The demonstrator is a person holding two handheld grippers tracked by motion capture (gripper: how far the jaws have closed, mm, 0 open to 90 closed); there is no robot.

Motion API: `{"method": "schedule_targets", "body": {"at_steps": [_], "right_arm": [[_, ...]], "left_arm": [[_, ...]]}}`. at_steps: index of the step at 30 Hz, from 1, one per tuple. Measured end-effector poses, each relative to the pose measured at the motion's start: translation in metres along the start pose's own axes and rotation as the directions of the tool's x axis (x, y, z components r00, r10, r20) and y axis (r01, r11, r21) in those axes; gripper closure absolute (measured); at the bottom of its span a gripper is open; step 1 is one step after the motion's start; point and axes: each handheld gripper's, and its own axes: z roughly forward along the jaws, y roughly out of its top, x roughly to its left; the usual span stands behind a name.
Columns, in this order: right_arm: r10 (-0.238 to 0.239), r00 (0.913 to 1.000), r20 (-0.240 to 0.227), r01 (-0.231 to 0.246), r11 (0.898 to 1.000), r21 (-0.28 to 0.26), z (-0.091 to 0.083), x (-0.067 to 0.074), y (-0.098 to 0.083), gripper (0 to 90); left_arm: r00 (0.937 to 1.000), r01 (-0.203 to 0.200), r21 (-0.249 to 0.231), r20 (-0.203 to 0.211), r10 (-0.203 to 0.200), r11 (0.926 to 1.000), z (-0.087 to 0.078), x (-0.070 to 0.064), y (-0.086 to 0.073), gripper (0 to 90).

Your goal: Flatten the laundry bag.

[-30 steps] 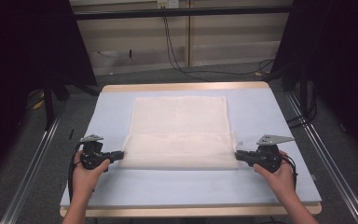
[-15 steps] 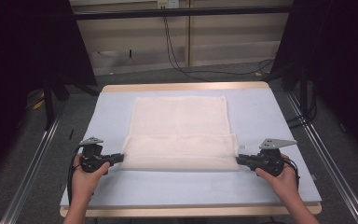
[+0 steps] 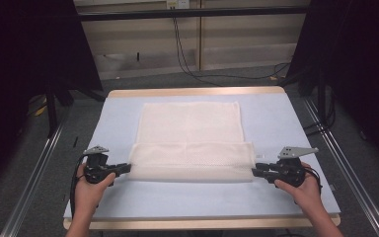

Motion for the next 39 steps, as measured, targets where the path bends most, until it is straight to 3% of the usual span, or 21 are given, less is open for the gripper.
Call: {"method": "schedule_targets", "body": {"at_steps": [3,7,11,14,19,23,26,32,35,38,39], "right_arm": [[-0.071,0.9972,0.026,0.069,0.995,0.071,-0.004,-0.001,0.000,67.9],[-0.052,0.9962,0.070,0.048,0.997,0.054,-0.009,-0.006,0.000,74.0],[0.012,0.9931,0.116,-0.011,1.000,-0.011,-0.008,-0.013,0.004,80.4],[0.054,0.9955,0.078,-0.051,0.998,-0.048,0.000,-0.019,0.008,80.9],[0.024,0.9997,-0.001,-0.024,0.998,-0.051,0.010,-0.013,0.012,81.9],[0.032,0.9981,-0.053,-0.034,0.998,-0.045,0.008,-0.010,0.007,82.1],[0.011,0.9977,-0.067,-0.012,1.000,-0.014,0.008,-0.009,0.002,82.1],[-0.016,0.9967,-0.079,0.016,1.000,0.008,0.010,-0.008,-0.001,82.1],[-0.026,0.9959,-0.087,0.027,1.000,0.016,0.010,-0.008,-0.001,82.5],[-0.034,0.9957,-0.086,0.036,0.999,0.027,0.011,-0.007,-0.002,82.6],[-0.041,0.9951,-0.089,0.044,0.999,0.031,0.011,-0.007,-0.002,82.6]], "left_arm": [[1.0000,0.009,-0.004,0.002,-0.009,0.9999,-0.001,-0.001,-0.002,81.0],[1.0000,-0.003,0.003,-0.004,0.003,1.0000,-0.001,-0.002,-0.001,80.7],[0.9999,0.010,0.000,-0.004,-0.010,1.0000,0.000,-0.002,-0.002,80.7],[1.0000,0.009,0.003,-0.001,-0.009,1.0000,0.000,-0.001,-0.002,80.5],[0.9999,0.015,-0.001,0.001,-0.015,0.9999,-0.003,-0.003,-0.004,79.8],[1.0000,0.008,0.007,-0.002,-0.008,0.9999,-0.006,-0.006,-0.007,79.5],[1.0000,-0.001,0.020,-0.010,0.001,0.9998,-0.008,-0.006,-0.009,78.1],[0.9996,0.025,0.001,-0.014,-0.025,0.9997,-0.014,0.000,-0.011,77.0],[0.9984,0.042,-0.006,-0.038,-0.042,0.9991,-0.016,0.007,-0.010,76.9],[0.9937,0.106,-0.041,-0.034,-0.107,0.9936,-0.019,0.018,-0.008,77.6],[0.9944,0.093,-0.029,-0.047,-0.095,0.9952,-0.020,0.020,-0.007,78.1]]}}
